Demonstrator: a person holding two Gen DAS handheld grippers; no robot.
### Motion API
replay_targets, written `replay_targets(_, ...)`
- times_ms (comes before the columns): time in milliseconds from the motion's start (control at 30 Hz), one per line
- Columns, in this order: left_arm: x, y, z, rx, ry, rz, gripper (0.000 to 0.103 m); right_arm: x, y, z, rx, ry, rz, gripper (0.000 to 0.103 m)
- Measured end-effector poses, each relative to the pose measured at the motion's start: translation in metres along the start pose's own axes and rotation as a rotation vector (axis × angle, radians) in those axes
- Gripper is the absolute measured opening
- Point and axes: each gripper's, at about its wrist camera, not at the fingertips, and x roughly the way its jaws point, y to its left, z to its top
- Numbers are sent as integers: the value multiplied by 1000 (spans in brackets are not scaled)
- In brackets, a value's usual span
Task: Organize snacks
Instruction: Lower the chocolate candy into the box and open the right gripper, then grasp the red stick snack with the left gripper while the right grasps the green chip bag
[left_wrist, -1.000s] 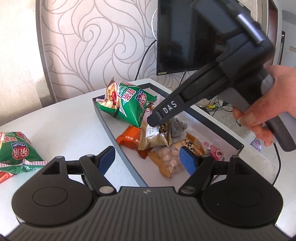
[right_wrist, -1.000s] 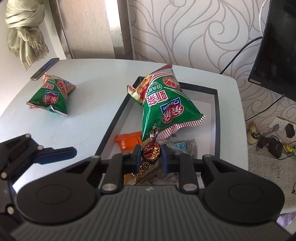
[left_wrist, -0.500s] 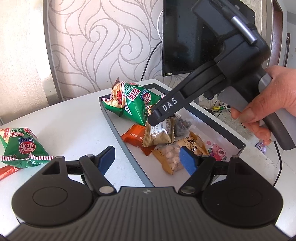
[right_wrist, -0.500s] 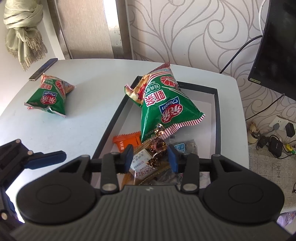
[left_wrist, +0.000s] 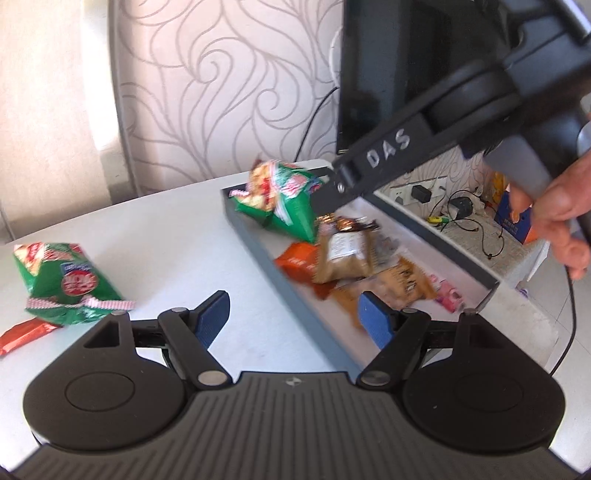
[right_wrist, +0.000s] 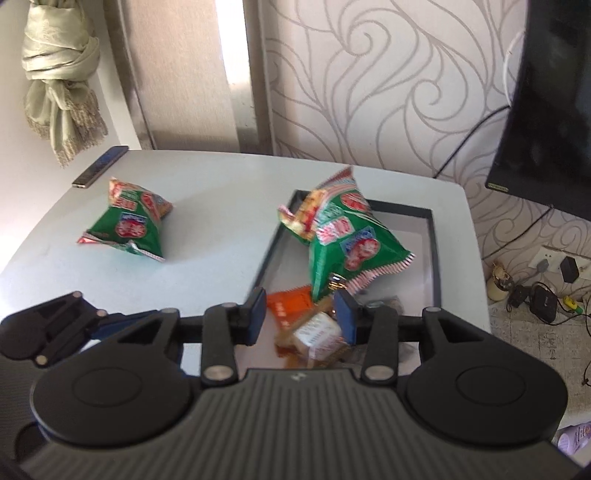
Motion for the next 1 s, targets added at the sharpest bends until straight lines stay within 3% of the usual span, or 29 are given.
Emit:
replay_targets(133, -12, 32, -9, 0, 9, 29, 81, 7, 31, 8, 9, -9, 43, 55)
replay_targets(400, -37, 122, -40, 49, 19, 151, 83, 32, 89, 22, 15, 8, 104, 55)
replay_targets(667, -31, 210, -50, 88, 30, 243, 83, 47, 132, 31, -16, 27, 113, 55)
replay_targets(833, -4, 250, -48, 150, 61, 230, 83, 50, 147, 38, -17, 32, 91, 55)
replay_targets(1000, 21, 272, -49, 156, 94, 129, 85, 52, 157, 42, -24, 48, 56, 56)
